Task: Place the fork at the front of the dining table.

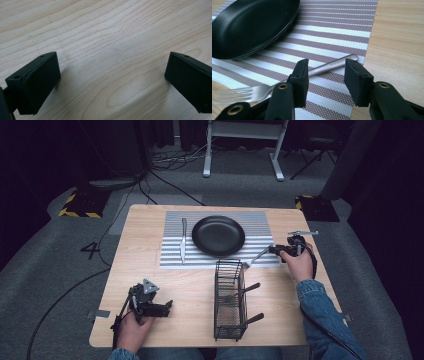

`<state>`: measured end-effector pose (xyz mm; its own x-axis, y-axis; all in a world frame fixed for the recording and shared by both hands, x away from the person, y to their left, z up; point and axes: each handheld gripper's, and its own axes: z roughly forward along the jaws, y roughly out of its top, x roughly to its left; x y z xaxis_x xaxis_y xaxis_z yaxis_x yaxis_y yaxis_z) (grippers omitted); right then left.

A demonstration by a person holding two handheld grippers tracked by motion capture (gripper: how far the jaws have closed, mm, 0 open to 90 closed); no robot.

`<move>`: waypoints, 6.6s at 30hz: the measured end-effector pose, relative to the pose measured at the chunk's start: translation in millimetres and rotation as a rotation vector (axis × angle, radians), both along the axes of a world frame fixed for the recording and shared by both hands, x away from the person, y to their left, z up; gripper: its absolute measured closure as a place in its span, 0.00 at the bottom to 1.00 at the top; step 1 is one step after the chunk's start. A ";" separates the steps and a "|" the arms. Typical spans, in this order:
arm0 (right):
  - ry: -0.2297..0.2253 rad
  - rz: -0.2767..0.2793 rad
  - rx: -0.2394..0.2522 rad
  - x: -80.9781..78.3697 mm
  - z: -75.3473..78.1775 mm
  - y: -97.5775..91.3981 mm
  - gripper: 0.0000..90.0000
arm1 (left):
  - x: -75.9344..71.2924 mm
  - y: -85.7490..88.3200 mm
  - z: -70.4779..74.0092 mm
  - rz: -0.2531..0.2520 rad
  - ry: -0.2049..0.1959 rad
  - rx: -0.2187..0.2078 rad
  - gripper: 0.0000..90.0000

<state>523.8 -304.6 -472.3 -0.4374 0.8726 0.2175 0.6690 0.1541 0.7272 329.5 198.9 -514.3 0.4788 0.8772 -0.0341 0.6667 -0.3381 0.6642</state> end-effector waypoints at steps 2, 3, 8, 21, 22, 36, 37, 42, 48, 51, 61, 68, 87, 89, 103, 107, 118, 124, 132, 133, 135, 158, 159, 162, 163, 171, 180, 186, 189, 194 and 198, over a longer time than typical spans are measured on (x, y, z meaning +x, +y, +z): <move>-0.002 -0.001 0.000 -0.6 0.4 0.0 0.61 | 0.0 0.0 0.0 0.000 0.000 0.000 0.00; -0.002 -0.002 0.000 -1.0 0.6 0.2 0.61 | 0.0 0.0 0.0 0.000 0.000 0.000 0.00; 0.000 -0.002 -0.005 -3.6 -1.2 3.4 0.58 | 0.0 0.0 0.0 0.000 0.000 0.000 0.00; 0.033 0.005 -0.054 -11.0 -15.2 27.1 0.51 | -0.1 -0.1 0.0 0.000 0.000 -0.001 0.00; 0.037 0.007 -0.061 -10.9 -16.4 29.7 0.51 | -0.1 -0.1 0.0 0.000 0.000 -0.001 0.00; 0.025 0.010 -0.096 0.0 -23.7 58.8 0.47 | -0.3 0.0 0.0 0.002 0.000 0.001 0.00; 0.026 0.011 -0.094 0.9 -23.7 60.1 0.47 | -0.3 -0.1 0.0 0.002 0.000 0.001 0.00; 0.026 0.008 -0.091 4.0 -23.9 65.2 0.47 | -0.3 -0.1 0.0 0.002 0.000 0.001 0.00; 0.007 0.010 -0.170 5.1 -22.7 69.5 0.61 | -0.2 -0.2 0.0 0.002 0.001 -0.001 0.00; 0.005 0.016 -0.174 7.4 -22.3 70.4 0.65 | 0.2 -0.1 0.1 -0.001 0.001 0.002 0.00; 0.006 0.052 -0.198 23.1 -17.4 70.5 0.81 | 0.4 -0.2 0.1 -0.002 0.001 0.002 0.00; 0.005 0.057 -0.195 36.2 -17.4 66.1 0.84 | 0.4 -0.2 0.1 -0.002 0.001 0.002 0.00; -0.076 0.084 -0.153 18.5 -0.4 51.2 0.66 | 0.9 -0.7 0.0 0.001 0.001 -0.001 0.00; -0.088 0.094 -0.151 6.8 7.5 47.2 0.65 | 0.9 -0.7 0.0 0.000 0.001 -0.001 0.00; -0.049 0.160 -0.137 -64.7 10.4 28.7 0.65 | 1.3 -0.9 0.0 0.002 0.000 0.002 0.00; -0.037 0.160 -0.119 -68.3 5.8 30.4 0.65 | 1.4 -0.8 0.1 0.001 -0.001 0.002 0.00; -0.001 0.200 -0.155 -57.8 -11.1 52.5 0.68 | 1.3 -0.9 0.0 0.002 0.000 0.001 0.00; 0.005 0.194 -0.194 -48.4 -7.7 47.4 0.74 | 1.3 -0.9 0.0 0.002 0.000 0.001 0.00; 0.002 0.167 -0.218 -32.5 -6.8 40.9 0.77 | 1.3 -0.9 0.0 0.002 0.000 0.001 0.00; 0.001 0.166 -0.217 -30.8 -6.8 40.5 0.77 | 1.3 -0.8 0.1 0.002 -0.001 0.002 0.00; 0.000 0.157 -0.227 -25.8 -6.1 38.5 0.77 | 1.4 -0.8 0.0 0.002 -0.001 0.002 0.00; -0.068 0.102 -0.149 -33.9 12.9 19.3 0.59 | 1.3 -0.9 0.0 0.002 0.000 0.001 0.00; -0.074 0.104 -0.148 -37.1 15.2 17.9 0.58 | 1.4 -0.8 0.1 0.002 -0.001 0.002 0.00; -0.091 0.103 -0.137 -48.1 21.9 13.8 0.56 | 1.9 -0.8 0.3 -0.002 0.002 0.006 0.00; -0.098 0.106 -0.133 -52.1 24.1 12.5 0.56 | 2.1 -1.3 0.2 0.001 0.002 0.001 0.00; -0.114 0.108 -0.107 -83.4 40.1 -2.5 0.52 | 2.9 -1.8 0.3 -0.003 0.001 0.003 0.00; -0.079 0.108 -0.100 -108.5 33.9 -21.6 0.48 | 2.9 -1.8 0.2 -0.002 0.001 0.003 0.00; -0.073 0.100 -0.105 -122.4 19.3 -31.5 0.47 | 2.9 -1.9 0.2 -0.002 0.000 0.002 0.00; -0.075 0.098 -0.103 -128.7 11.2 -35.4 0.45 | 3.0 -1.9 0.2 -0.002 0.000 0.003 0.00; -0.084 0.097 -0.117 -137.2 -3.8 -39.5 0.44 | 3.0 -2.0 0.2 -0.002 0.001 0.001 0.00; -0.091 0.096 -0.134 -142.9 -17.2 -41.4 0.43 | 3.0 -1.9 0.2 -0.002 0.001 0.002 0.00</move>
